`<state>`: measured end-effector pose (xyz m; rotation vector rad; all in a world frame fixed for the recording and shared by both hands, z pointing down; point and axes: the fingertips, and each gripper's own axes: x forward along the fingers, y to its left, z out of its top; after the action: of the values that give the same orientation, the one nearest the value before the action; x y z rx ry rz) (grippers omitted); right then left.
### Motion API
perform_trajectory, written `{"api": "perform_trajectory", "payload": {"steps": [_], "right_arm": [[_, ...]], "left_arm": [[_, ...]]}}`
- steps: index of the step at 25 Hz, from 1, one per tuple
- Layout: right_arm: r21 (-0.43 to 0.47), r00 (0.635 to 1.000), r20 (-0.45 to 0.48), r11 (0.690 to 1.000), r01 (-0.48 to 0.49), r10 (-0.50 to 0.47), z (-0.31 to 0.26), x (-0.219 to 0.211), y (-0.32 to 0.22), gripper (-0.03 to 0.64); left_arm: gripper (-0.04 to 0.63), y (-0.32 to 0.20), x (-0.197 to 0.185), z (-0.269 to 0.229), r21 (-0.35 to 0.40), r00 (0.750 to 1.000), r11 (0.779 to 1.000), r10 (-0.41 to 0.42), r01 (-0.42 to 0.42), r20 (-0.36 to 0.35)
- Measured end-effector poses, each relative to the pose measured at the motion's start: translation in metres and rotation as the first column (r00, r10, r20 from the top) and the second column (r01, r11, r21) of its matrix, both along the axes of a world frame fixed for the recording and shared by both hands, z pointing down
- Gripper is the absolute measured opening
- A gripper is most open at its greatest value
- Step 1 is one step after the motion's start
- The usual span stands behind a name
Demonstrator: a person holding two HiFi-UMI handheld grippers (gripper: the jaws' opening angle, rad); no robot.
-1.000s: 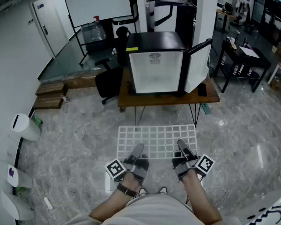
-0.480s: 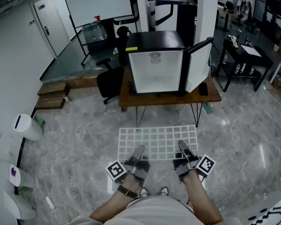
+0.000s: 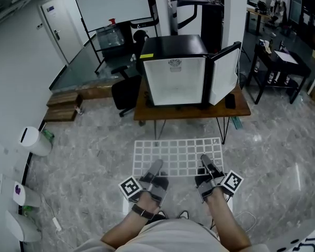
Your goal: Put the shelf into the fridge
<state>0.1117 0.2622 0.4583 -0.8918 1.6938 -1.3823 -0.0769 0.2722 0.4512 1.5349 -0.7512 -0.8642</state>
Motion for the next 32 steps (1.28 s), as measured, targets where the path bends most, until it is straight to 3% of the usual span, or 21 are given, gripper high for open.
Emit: {"api": "perform_trajectory", "payload": {"steps": [14,32], "right_arm": [[-0.038,1.0,0.012,0.999,0.004,-0.003,0.013,0.005,-0.072,0.049],[-0.05,0.994,-0.03,0.993,-0.108,0.106,0.023,-0.024,-0.266,0.049]], "left_arm": [[0.028,-0.071,0.006,0.013,-0.026,1.0,1.0,-0.009,0.009,0.001],[0.028,-0.287,-0.024,0.025,-0.028,0.992,0.991,0.127,-0.127,-0.017]]}}
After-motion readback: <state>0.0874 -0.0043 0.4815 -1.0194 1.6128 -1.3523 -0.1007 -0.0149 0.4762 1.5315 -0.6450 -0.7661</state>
